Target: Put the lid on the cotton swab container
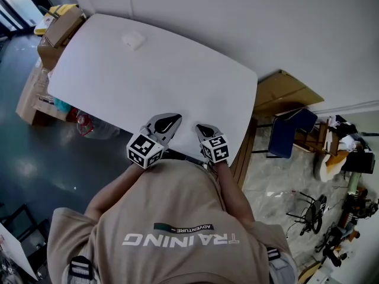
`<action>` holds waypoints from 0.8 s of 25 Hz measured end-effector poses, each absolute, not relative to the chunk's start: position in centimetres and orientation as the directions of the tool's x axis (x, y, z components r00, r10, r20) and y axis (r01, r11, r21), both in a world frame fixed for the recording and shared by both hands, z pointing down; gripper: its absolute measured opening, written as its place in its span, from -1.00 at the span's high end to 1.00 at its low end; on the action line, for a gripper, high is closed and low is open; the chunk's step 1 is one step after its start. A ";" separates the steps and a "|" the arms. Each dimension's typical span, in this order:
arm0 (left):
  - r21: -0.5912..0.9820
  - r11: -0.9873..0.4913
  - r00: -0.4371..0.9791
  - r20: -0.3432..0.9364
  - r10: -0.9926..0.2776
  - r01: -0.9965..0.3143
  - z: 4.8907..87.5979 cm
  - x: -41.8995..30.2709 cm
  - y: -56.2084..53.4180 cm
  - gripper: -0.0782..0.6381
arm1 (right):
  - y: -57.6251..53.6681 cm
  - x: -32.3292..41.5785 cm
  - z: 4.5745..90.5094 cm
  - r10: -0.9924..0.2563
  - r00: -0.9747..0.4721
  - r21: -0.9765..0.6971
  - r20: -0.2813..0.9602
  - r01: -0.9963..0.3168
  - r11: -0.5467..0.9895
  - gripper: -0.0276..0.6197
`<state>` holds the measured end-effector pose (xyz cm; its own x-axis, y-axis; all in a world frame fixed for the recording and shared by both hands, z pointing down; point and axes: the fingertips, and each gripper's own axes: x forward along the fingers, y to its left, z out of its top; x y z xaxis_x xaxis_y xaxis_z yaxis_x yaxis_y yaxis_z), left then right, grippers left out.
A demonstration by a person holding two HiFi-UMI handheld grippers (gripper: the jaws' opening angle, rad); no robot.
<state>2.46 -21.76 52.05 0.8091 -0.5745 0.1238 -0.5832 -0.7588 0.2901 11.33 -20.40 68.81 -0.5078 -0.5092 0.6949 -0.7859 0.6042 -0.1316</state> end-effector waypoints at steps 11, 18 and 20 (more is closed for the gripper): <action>0.305 -0.746 0.801 0.112 -0.589 -0.591 52.0 1.1 -21.8 0.75 | -20.1 11.1 69.4 -0.457 -0.474 -0.103 0.753 -0.771 0.628 0.86; 0.309 -0.755 0.810 0.104 -0.577 -0.578 52.1 1.0 -22.1 0.75 | -20.2 11.0 69.5 -0.466 -0.460 -0.096 0.756 -0.782 0.615 0.86; 0.315 -0.758 0.815 0.106 -0.570 -0.571 52.2 1.0 -22.1 0.75 | -20.2 10.9 69.5 -0.478 -0.457 -0.094 0.750 -0.789 0.607 0.86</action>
<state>1.00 -22.11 52.24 0.8147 -0.5702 0.1056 -0.5714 -0.7580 0.3145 10.87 -20.15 69.55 -0.4572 -0.4775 0.7503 -0.7890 0.6071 -0.0944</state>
